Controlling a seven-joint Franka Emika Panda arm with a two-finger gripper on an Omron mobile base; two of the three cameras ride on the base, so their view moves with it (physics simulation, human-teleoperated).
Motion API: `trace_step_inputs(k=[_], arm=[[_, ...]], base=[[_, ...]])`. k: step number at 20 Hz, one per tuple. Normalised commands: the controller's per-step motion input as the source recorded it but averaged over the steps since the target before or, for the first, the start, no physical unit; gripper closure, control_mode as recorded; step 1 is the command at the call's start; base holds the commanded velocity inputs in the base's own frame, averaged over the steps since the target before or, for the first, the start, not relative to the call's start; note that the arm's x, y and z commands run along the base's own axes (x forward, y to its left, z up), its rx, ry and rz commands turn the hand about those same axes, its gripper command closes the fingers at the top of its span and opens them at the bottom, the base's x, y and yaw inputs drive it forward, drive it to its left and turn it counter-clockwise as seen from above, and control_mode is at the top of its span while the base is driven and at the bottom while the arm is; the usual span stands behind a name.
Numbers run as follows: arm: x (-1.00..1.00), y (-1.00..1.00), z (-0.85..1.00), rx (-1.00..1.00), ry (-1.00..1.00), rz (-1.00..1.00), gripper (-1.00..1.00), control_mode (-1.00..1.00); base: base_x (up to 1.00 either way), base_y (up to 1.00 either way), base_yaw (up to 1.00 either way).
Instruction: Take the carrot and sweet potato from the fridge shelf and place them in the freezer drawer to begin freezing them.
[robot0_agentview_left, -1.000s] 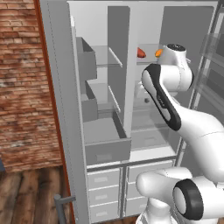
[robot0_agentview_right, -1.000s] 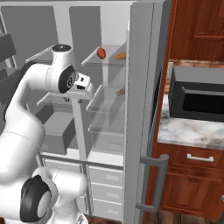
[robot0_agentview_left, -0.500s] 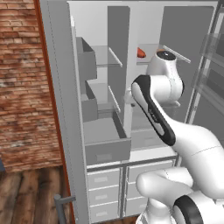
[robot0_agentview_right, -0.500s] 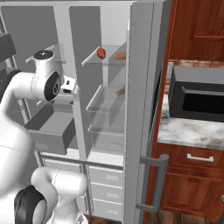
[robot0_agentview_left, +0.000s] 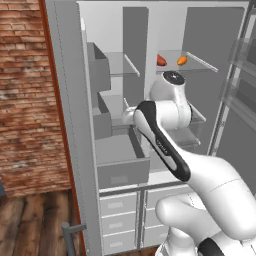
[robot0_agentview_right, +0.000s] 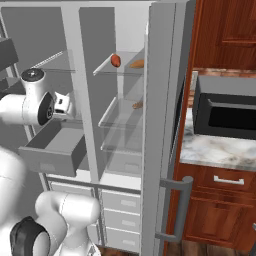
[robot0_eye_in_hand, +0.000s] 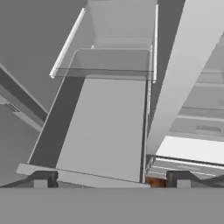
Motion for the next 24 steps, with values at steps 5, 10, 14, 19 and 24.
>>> trace_step_inputs(k=[5, 10, 14, 19, 24], arm=[[0.21, 0.48, 0.0, 0.07, 0.0, 0.02, -1.0, -1.0], [0.19, 0.52, 0.0, 0.07, 0.0, 0.04, -1.0, -1.0], [0.19, 0.53, 0.0, 0.06, 0.0, 0.04, -1.0, -1.0], [0.14, 0.59, 0.0, 0.02, 0.05, 0.02, -1.0, -1.0], [-0.03, 0.36, 0.07, -0.09, -0.09, 0.03, -1.0, -1.0]], base=[[0.0, 0.0, 0.0], [0.0, 0.0, 0.0], [0.0, 0.0, 0.0], [0.0, 0.0, 0.0], [0.0, 0.0, 0.0]])
